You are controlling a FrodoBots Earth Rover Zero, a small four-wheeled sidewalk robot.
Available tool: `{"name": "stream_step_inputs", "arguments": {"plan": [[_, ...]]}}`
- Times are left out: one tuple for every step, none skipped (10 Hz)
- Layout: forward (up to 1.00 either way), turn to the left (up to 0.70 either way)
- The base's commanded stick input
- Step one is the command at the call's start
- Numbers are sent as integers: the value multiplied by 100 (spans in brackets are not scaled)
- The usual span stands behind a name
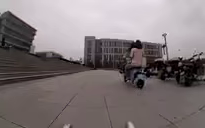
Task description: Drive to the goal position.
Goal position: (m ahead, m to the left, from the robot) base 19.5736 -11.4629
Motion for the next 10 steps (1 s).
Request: {"name": "stream_step_inputs", "arguments": {"plan": [[70,0],[70,0],[70,0],[70,0],[70,0],[70,0],[70,0],[70,0],[70,0],[70,0]]}}
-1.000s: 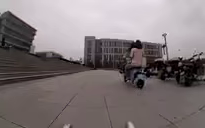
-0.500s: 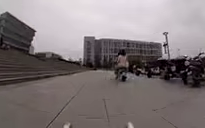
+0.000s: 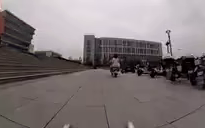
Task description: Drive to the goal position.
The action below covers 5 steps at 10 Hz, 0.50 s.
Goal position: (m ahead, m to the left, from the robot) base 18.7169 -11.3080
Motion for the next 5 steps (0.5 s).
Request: {"name": "stream_step_inputs", "arguments": {"plan": [[70,0],[70,0],[70,0],[70,0],[70,0]]}}
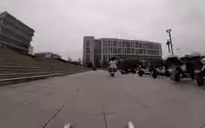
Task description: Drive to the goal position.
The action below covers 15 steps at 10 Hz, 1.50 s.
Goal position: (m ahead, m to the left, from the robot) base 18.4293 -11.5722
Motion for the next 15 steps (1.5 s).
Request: {"name": "stream_step_inputs", "arguments": {"plan": [[70,0],[70,0],[70,0],[70,0],[70,0],[70,0],[70,0],[70,0],[70,0],[70,0],[70,0],[70,0],[70,0],[70,0],[70,0]]}}
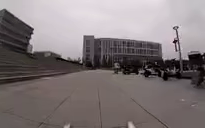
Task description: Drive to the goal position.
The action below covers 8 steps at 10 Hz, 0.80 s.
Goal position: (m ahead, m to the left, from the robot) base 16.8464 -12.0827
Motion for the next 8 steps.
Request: {"name": "stream_step_inputs", "arguments": {"plan": [[70,0],[70,0],[70,0],[70,0],[70,0],[70,0],[70,0],[70,0]]}}
